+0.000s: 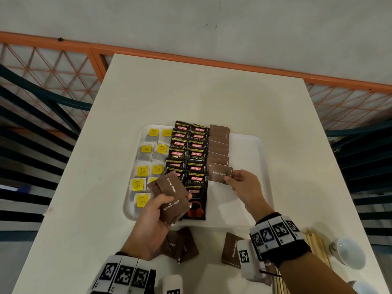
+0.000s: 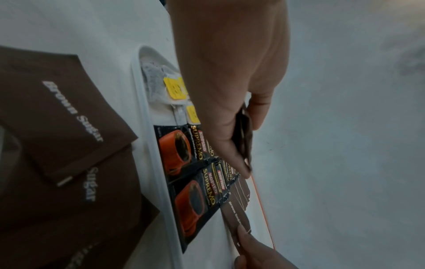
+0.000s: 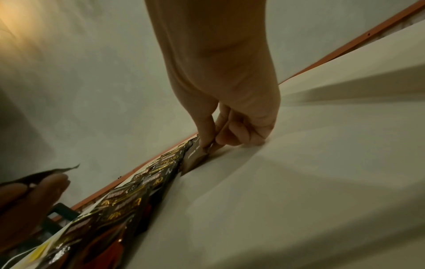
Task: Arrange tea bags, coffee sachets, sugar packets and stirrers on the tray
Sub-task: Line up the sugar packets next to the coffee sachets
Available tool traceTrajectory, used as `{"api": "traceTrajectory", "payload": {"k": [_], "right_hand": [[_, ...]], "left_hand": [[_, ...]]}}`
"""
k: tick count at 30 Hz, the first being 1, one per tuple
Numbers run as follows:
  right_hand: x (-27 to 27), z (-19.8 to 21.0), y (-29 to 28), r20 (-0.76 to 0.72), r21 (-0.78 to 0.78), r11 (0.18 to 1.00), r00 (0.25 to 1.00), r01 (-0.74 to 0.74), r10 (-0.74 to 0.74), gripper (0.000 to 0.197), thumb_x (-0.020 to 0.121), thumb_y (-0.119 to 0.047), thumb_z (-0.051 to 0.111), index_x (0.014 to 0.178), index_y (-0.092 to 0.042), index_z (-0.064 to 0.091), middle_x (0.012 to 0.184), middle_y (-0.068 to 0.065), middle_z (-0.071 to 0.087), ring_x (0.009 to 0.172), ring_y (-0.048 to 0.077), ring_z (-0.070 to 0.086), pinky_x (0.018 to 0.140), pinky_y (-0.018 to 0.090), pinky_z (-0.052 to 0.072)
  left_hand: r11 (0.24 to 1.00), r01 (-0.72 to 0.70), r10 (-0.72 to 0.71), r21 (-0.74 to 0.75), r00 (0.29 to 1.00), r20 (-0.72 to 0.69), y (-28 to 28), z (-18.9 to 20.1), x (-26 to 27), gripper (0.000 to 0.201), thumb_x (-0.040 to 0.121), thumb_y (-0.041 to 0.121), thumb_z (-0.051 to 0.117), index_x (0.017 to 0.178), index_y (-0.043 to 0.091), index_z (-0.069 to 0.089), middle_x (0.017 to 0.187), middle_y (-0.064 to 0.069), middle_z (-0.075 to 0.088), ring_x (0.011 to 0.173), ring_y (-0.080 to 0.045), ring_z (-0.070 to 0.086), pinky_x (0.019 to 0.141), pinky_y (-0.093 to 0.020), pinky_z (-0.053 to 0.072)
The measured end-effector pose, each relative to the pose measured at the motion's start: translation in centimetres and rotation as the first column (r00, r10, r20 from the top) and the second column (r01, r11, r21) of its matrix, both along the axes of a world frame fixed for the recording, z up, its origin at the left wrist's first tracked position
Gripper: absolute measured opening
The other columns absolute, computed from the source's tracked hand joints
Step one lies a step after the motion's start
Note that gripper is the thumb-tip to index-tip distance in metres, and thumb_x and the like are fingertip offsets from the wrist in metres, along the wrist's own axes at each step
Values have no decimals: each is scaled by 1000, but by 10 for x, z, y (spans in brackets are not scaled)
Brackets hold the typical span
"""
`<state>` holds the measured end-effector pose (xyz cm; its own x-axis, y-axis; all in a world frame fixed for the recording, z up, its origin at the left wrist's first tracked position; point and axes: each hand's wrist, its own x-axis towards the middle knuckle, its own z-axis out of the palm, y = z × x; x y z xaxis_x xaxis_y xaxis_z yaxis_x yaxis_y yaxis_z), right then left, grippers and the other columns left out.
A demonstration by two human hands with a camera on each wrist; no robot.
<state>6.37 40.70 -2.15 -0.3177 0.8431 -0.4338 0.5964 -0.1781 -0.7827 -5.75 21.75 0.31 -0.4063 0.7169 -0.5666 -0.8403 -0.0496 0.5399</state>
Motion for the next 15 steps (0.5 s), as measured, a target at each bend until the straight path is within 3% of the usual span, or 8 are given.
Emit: {"api": "traceTrajectory", "payload": {"k": [6, 11, 15], "right_hand": [[-6, -6, -1, 38, 75, 997, 999, 23, -26, 20, 79, -20, 72, 90, -14, 57, 83, 2, 63, 79, 17, 56, 63, 20, 41], [-8, 0, -6, 87, 182, 983, 995, 29, -46, 38, 78, -28, 72, 104, -13, 50, 90, 5, 56, 81, 17, 53, 59, 19, 40], [-15, 22, -26, 43, 194, 969, 988, -151, 146, 19, 88, -34, 59, 99, -19, 55, 91, -5, 58, 79, 5, 52, 65, 15, 39]], "left_hand": [[999, 25, -27, -24, 995, -101, 1, 2, 1, 36, 88, -3, 41, 118, 8, 57, 92, -17, 73, 85, -26, 71, 75, -35, 57], [997, 41, -48, -58, 991, -128, 0, 1, 3, 38, 87, -5, 47, 122, 7, 55, 95, -17, 72, 84, -25, 71, 67, -32, 59], [996, 62, -73, -70, 984, -164, 2, 1, 6, 35, 84, -4, 52, 117, 6, 58, 95, -19, 71, 82, -23, 71, 61, -28, 56]]}}
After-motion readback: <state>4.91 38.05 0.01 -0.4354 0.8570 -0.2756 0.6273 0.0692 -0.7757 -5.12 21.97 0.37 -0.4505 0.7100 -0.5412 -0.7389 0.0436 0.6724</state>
